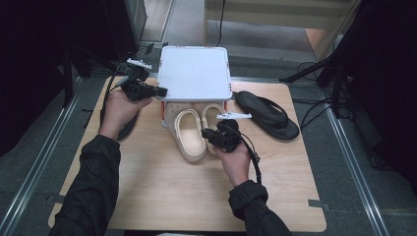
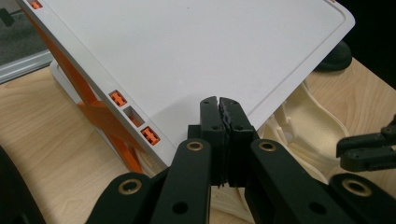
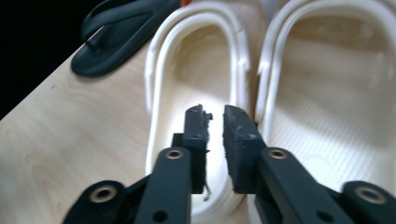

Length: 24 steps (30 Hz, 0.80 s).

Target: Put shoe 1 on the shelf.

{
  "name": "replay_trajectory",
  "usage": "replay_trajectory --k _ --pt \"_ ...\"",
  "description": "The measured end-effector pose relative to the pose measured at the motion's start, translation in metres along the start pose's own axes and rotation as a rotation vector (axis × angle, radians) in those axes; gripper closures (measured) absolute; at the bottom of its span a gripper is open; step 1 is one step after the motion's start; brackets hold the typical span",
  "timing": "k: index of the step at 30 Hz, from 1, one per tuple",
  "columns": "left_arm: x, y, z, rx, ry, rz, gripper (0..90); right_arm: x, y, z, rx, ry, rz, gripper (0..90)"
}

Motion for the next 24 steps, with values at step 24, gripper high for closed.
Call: replay_trajectory --k 24 --pt "0.0 0.0 0.0 0.002 -0.004 0.005 89.5 -0.07 -0.007 -0.018 0.052 0.083 -0.058 90.0"
Point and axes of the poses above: each handheld gripper's, and its own axes: y roughly backward along the jaws, x roughly out of its top, z roughly to its right, the point moved 5 cm from there along -y, roughly forward along the jaws
